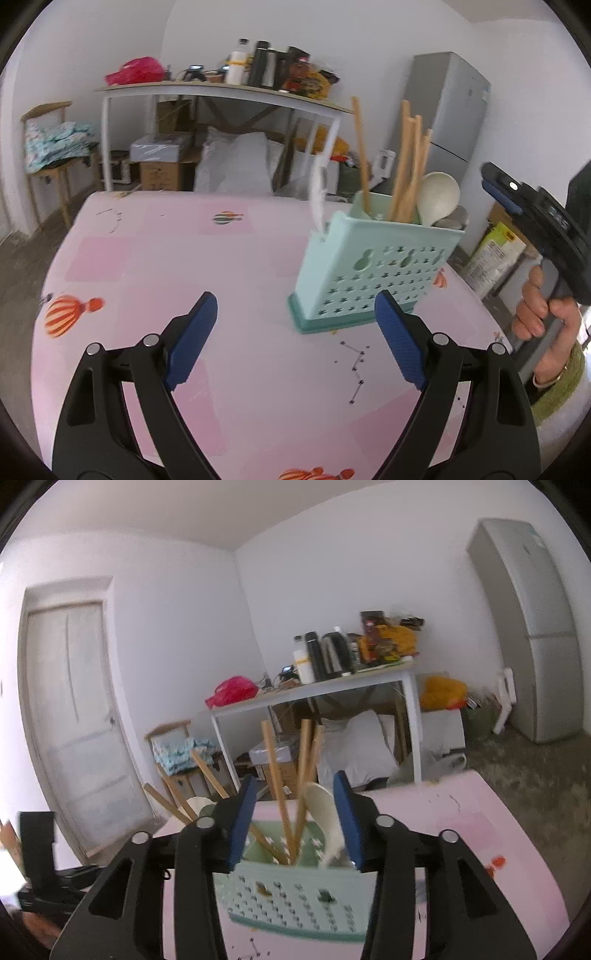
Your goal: Organize utensils
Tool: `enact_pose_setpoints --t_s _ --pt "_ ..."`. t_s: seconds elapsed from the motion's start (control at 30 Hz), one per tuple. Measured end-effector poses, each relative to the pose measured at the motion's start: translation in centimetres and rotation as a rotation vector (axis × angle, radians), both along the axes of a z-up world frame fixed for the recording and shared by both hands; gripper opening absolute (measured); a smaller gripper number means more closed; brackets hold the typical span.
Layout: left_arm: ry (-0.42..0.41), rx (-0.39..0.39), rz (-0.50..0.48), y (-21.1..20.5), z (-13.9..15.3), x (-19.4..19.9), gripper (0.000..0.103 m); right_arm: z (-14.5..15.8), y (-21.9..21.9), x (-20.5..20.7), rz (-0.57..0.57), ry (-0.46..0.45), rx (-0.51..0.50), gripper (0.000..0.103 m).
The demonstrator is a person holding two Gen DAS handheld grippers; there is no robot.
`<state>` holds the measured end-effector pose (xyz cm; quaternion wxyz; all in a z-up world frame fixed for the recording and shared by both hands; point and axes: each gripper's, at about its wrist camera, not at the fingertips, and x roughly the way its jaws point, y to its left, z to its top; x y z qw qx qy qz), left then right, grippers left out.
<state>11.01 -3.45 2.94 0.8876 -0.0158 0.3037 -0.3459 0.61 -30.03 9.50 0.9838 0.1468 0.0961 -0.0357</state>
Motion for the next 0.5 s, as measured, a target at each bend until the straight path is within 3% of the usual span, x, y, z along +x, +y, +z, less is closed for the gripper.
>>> enact_pose_setpoints --t_s 0.13,0.33,0.5 --pt "-0.021 -0.001 -0.073 -2.1 -0.2 0.8 0.083 -2.3 -2.5 -1.3 0.021 0.052 0.135 0.054" --pt "-0.049 0.037 -0.166 -6.0 -1.0 2.8 0.083 -6.8 -5.9 1.3 0.143 0.174 0.326 0.06" --pt "-0.043 0.042 -0.198 -7.4 -1.4 3.5 0.083 -8.8 -6.9 4.0 0.246 0.2 0.39 0.064"
